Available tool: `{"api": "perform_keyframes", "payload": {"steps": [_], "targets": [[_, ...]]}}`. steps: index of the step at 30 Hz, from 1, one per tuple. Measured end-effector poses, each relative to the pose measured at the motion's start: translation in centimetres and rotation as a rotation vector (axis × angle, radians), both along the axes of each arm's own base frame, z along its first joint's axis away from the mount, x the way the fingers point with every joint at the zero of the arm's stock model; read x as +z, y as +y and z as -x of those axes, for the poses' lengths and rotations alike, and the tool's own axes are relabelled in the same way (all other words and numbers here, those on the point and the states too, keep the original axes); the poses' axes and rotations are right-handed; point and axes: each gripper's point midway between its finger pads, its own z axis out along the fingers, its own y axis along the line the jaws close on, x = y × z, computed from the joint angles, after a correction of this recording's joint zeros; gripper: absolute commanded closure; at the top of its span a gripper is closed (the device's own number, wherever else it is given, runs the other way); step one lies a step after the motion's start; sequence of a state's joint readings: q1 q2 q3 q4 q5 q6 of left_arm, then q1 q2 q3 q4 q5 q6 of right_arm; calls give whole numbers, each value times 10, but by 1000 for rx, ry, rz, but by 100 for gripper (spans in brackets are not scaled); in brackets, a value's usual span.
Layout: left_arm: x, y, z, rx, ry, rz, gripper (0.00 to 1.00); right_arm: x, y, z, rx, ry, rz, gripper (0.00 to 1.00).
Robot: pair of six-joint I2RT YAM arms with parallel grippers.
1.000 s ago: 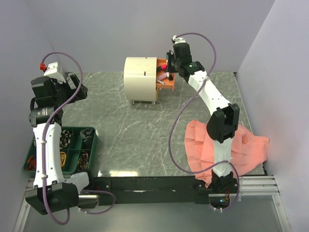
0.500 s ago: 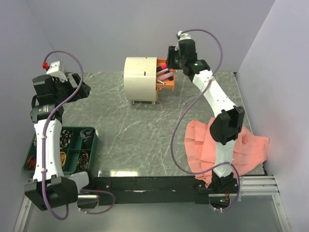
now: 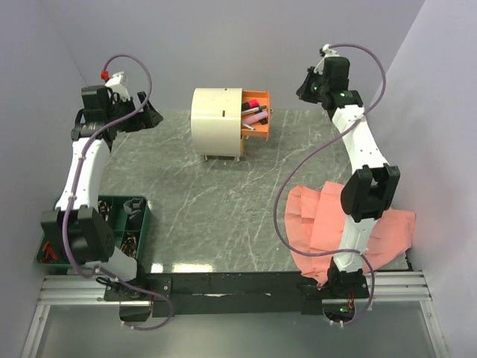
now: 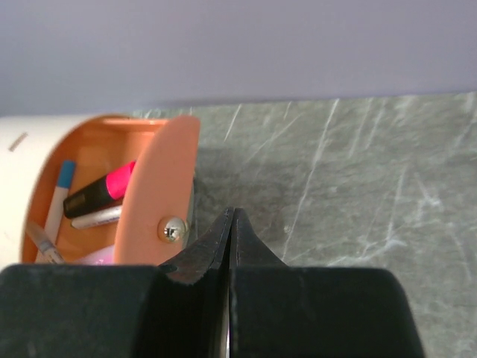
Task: Sort the stationery into containers
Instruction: Close the drawer in the storage box.
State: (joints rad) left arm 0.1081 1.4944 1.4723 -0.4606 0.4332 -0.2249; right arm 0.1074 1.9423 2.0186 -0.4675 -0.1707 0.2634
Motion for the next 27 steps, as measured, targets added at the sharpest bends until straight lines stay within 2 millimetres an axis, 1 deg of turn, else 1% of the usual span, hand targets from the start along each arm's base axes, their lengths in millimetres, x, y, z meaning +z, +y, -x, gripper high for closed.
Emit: {"api": "perform_keyframes", "payload": {"steps": [2,3,4,5,6,9,12,16,17,20,23,27], "targets": [[-3,1,-16,-5,2,-3,15,-16,6,-4,28,31,-9,100],[-4,1,-24,-8,1,-5,28,-24,9,-5,38,47,-14,100],[-6,2,-31,-12,1,-9,37,-32,13,-7,48,65,-19,100],[-8,1,-38,-20,0,-16,48,-42,16,-8,58,86,-23,100],[-9,0,-44,-28,-3,-20,70,-50,18,-9,63,104,-25,100],[-17,-9,-59,-64,-1,-29,96,-67,26,-14,84,139,-33,100],[-31,-25,-64,-115,16,-47,97,-76,33,-17,93,155,-40,100],[-46,-53,-64,-183,36,-68,98,-80,45,-16,110,164,-47,100],[-49,-62,-63,-203,39,-74,99,-79,51,-15,119,162,-50,100],[-56,-80,-62,-245,44,-87,99,-71,66,-17,144,141,-55,100],[-57,-92,-64,-275,38,-101,99,-66,77,-16,163,129,-62,100],[-57,-98,-68,-289,25,-120,99,-64,90,-13,184,126,-71,100]]}}
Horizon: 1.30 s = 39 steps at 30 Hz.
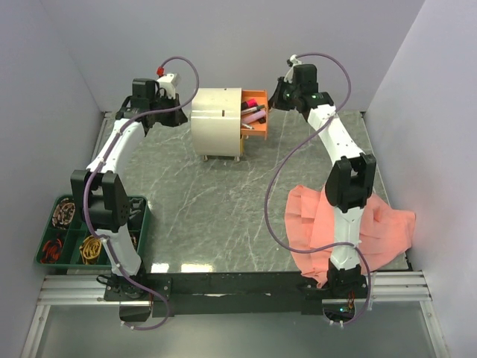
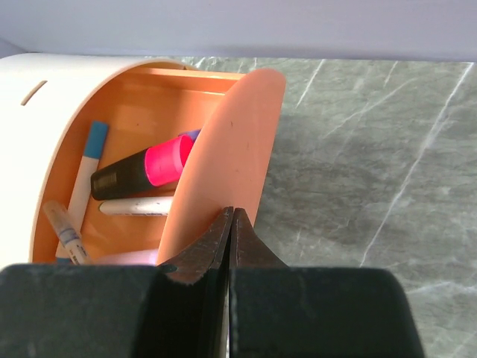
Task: Sort the stationery into containers
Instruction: Close the drawer in the storage box.
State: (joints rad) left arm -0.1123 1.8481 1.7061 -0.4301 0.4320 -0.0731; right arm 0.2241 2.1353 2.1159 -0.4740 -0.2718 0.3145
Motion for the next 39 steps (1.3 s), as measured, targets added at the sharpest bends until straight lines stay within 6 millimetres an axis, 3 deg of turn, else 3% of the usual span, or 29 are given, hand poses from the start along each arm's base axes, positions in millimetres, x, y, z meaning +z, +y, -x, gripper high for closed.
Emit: {"api": "perform_keyframes", "payload": {"steps": [9,19,34,39], "targets": [[0,-8,1,-20,-7,-9,99,-1,15,-3,7,-6,-5,100],[0,-16,0,-37,-13,-16,99,1,78,7,97,-33,-34,100],[-1,-14,-1,-34,-21,-34,99,2,90,3,88,-52,-36,100],[-6,5,-8,70,-19,-104,99,2,91,3,73,-54,-21,100]]}}
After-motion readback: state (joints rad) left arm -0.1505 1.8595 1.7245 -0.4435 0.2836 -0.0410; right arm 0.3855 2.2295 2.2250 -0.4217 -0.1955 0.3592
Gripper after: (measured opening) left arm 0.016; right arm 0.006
